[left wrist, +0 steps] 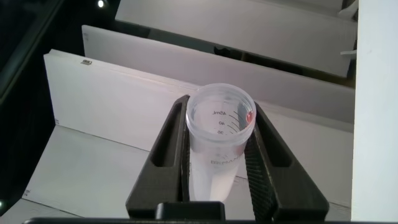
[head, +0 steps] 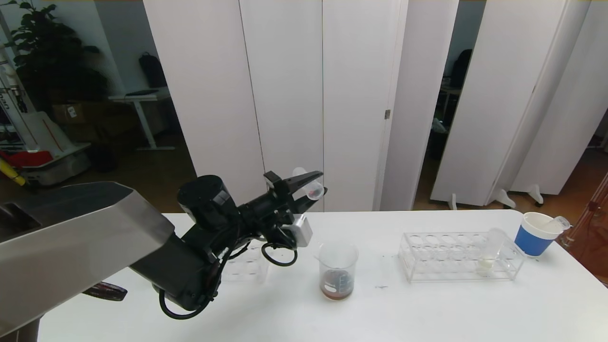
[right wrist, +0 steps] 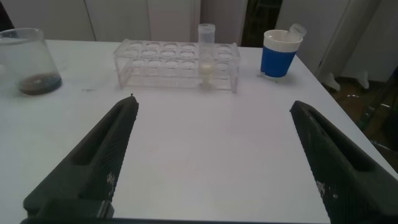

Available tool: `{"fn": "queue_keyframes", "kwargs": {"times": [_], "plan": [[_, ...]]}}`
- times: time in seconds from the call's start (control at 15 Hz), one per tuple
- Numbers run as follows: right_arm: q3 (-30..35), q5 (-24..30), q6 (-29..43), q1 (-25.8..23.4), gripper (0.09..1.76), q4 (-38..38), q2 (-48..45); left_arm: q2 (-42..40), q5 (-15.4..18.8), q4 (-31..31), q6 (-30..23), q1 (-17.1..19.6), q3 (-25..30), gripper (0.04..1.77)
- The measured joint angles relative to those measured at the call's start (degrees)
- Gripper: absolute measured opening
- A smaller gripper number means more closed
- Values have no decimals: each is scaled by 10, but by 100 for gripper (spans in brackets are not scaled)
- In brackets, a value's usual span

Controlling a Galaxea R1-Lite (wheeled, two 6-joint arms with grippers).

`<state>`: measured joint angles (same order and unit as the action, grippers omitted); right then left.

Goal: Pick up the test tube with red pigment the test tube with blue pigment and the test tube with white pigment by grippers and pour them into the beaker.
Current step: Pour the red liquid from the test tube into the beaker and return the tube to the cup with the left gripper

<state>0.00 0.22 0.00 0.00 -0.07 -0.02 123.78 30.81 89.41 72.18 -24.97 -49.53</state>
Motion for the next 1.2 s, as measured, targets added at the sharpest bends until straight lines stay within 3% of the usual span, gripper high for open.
{"fn": "queue_keyframes", "kwargs": {"times": [0.27,0.4,0.53,0.6,0.8,0.93,1.2], "plan": [[0,0,0,0,175,0,0,-24,-19,-26,-1,3,11,59],[0,0,0,0,175,0,0,-35,-83,-37,-1,0,19,59],[0,0,0,0,175,0,0,-58,-172,-82,-4,-6,29,59],[0,0,0,0,175,0,0,-73,-219,-113,-28,-13,33,59],[0,0,0,0,175,0,0,-125,-386,-236,-178,-58,28,59],[0,0,0,0,175,0,0,-161,-435,-300,-264,-77,19,59],[0,0,0,0,175,0,0,-213,-488,-421,-424,-92,-5,59]]}}
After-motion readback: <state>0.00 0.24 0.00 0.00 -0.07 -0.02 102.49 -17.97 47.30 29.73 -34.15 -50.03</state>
